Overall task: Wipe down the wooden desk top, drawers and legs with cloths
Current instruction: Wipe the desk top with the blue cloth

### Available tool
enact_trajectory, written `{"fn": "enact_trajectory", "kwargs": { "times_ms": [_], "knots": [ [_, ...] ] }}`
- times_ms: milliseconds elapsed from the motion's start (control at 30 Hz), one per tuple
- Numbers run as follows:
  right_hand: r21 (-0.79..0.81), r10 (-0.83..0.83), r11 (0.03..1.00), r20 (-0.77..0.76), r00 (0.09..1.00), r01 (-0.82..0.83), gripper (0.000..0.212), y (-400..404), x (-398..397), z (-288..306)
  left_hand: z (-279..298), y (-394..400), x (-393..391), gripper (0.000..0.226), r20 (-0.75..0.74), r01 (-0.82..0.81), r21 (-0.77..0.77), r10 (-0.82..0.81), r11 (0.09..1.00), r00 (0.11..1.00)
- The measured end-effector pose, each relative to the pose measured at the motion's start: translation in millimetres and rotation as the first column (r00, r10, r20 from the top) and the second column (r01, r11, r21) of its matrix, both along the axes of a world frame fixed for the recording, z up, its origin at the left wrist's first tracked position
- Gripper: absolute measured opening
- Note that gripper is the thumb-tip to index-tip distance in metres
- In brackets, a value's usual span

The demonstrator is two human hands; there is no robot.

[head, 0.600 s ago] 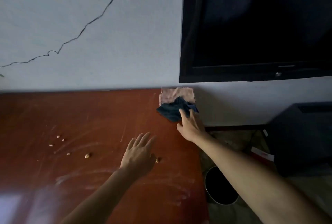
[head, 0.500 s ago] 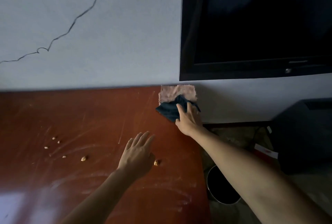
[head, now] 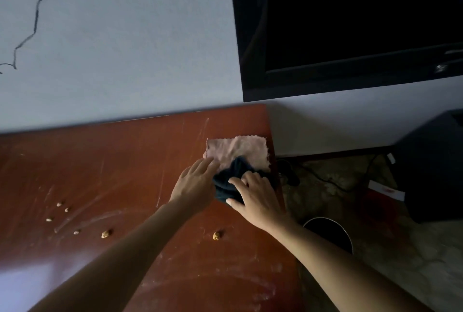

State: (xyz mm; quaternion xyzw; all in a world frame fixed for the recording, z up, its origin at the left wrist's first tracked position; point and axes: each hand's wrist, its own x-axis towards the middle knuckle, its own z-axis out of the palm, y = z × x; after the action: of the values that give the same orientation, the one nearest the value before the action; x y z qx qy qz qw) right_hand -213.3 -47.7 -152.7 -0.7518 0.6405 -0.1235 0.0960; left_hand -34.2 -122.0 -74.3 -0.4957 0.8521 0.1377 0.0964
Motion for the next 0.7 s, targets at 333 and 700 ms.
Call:
{"fn": "enact_trajectory", "kwargs": {
  "times_ms": [333, 700],
  "knots": [
    [-0.207, -0.147, 0.967, 0.025, 0.989, 0.149, 0.007, -8, -8, -7, -51, -103, -49, 0.058, 0.131, 0.276, -0.032, -0.27, 0.961, 0.954],
    [-0.091, -0.589, 0.806, -0.017, 0.808, 0.585, 0.044, -24, -19, -16, -52, -154, -49, 0.03, -0.22, -0.024, -0.205, -0.022, 0.978, 0.975]
  ]
}}
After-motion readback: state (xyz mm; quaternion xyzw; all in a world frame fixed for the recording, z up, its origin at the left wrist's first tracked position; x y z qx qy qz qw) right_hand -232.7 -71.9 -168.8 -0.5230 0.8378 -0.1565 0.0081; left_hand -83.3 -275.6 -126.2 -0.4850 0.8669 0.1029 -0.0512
